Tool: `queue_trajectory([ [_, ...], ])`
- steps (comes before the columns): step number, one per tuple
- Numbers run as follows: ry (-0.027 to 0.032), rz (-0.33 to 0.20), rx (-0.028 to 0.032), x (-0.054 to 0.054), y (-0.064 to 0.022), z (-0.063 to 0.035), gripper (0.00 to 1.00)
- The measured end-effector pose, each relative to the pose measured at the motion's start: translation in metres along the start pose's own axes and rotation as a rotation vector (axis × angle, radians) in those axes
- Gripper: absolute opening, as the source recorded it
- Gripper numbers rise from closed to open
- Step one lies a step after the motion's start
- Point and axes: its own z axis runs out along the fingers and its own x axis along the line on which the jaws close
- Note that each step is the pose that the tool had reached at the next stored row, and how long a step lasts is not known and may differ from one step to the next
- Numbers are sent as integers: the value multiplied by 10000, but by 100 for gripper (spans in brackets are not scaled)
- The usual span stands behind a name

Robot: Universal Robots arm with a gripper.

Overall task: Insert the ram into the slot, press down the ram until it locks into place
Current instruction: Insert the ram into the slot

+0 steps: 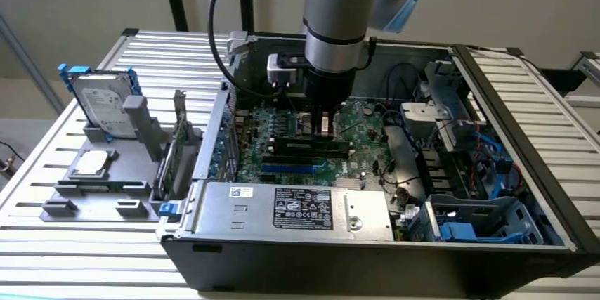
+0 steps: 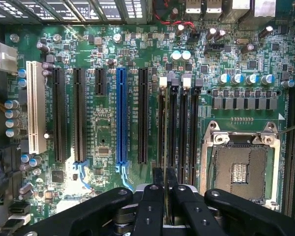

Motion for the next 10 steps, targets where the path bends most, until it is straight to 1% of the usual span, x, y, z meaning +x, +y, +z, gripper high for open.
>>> queue_trajectory([
  [10,-2,-32,-2,1,0,-30,13],
])
